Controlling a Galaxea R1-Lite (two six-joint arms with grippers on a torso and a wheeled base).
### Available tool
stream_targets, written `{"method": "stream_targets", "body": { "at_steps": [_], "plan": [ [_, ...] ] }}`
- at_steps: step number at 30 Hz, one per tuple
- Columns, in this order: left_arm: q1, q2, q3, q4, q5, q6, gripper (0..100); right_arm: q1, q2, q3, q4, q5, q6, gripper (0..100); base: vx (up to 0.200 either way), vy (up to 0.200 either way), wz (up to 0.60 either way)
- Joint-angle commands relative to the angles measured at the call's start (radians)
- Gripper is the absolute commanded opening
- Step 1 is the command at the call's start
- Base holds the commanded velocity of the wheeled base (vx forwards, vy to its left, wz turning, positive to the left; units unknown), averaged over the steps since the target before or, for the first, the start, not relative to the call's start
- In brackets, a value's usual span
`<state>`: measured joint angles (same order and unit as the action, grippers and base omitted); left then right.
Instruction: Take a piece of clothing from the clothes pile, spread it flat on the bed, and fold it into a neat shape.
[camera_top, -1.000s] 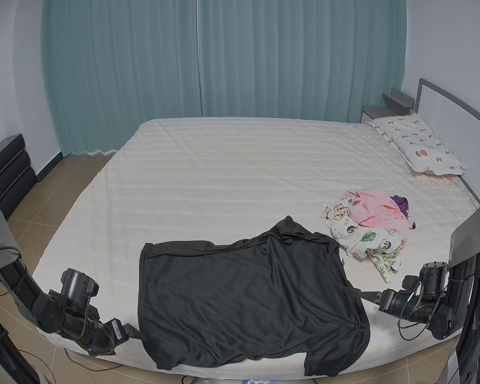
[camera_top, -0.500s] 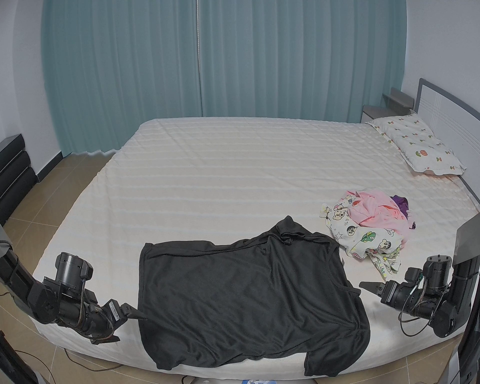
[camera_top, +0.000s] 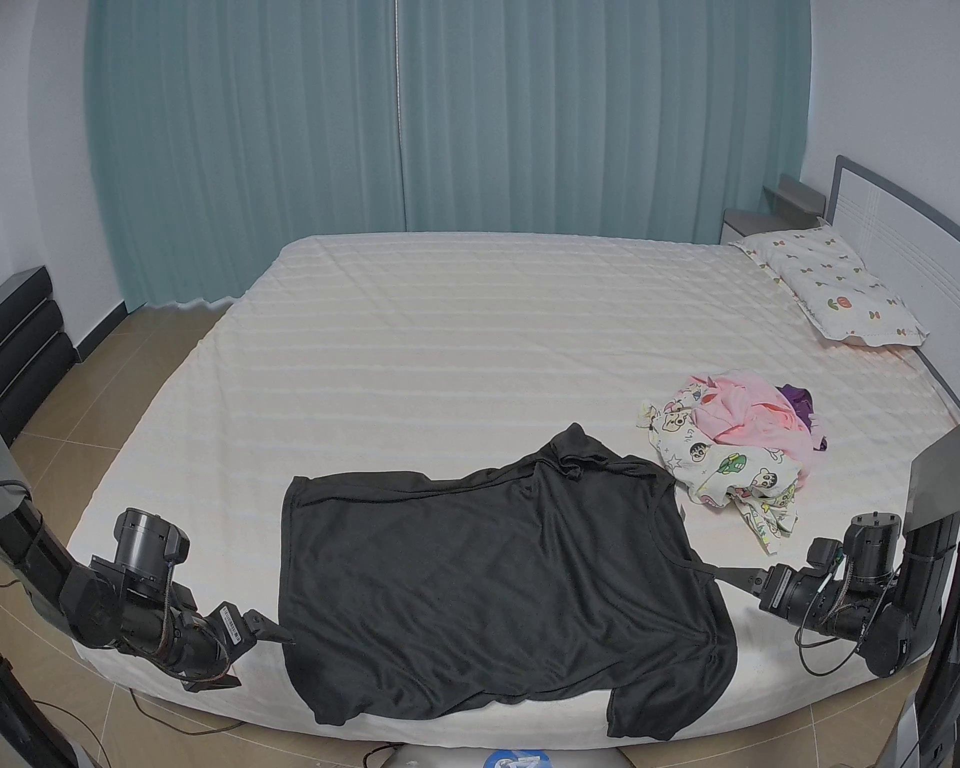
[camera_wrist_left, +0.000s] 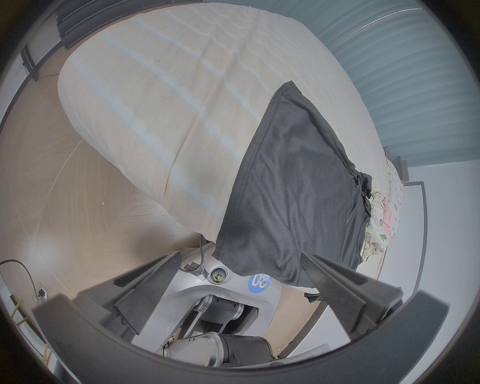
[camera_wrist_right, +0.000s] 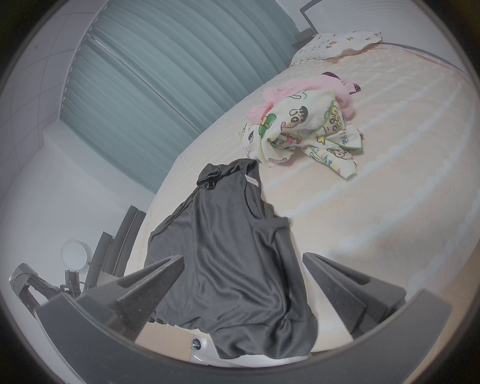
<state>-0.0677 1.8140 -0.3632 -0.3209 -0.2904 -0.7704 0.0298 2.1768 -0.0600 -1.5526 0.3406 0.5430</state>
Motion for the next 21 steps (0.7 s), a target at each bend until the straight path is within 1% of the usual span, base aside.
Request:
{"method": "stream_targets", "body": {
  "at_steps": [1,5,11,16,17,20,21],
  "plan": [
    [0.0,0.007,-0.013,-0.001,0.001,-0.013,100,0.001,0.005,0.0,-0.017,0.001,0.0,100,0.0,0.0,0.0],
    [0.0,0.011,-0.04,-0.001,0.002,-0.05,100,0.001,0.011,0.0,-0.017,0.0,-0.001,100,0.0,0.0,0.0],
    [0.005,0.011,-0.054,-0.001,-0.004,-0.052,100,0.001,0.015,0.0,-0.017,0.001,0.0,100,0.0,0.0,0.0],
    [0.048,0.011,-0.072,0.0,-0.05,-0.055,100,0.002,0.012,-0.006,-0.017,0.001,0.0,100,0.0,0.2,0.0],
    [0.068,0.013,-0.079,0.0,-0.061,-0.053,100,0.002,0.014,-0.006,-0.017,0.001,0.0,100,0.0,0.2,0.0],
    [0.081,0.019,-0.085,0.0,-0.064,-0.053,100,0.01,0.015,-0.006,-0.017,0.001,0.0,100,0.0,0.2,0.0],
    [0.097,0.027,-0.092,0.0,-0.064,-0.053,100,0.013,0.015,-0.006,-0.017,0.001,0.0,100,0.0,0.2,0.0]
  ]
}}
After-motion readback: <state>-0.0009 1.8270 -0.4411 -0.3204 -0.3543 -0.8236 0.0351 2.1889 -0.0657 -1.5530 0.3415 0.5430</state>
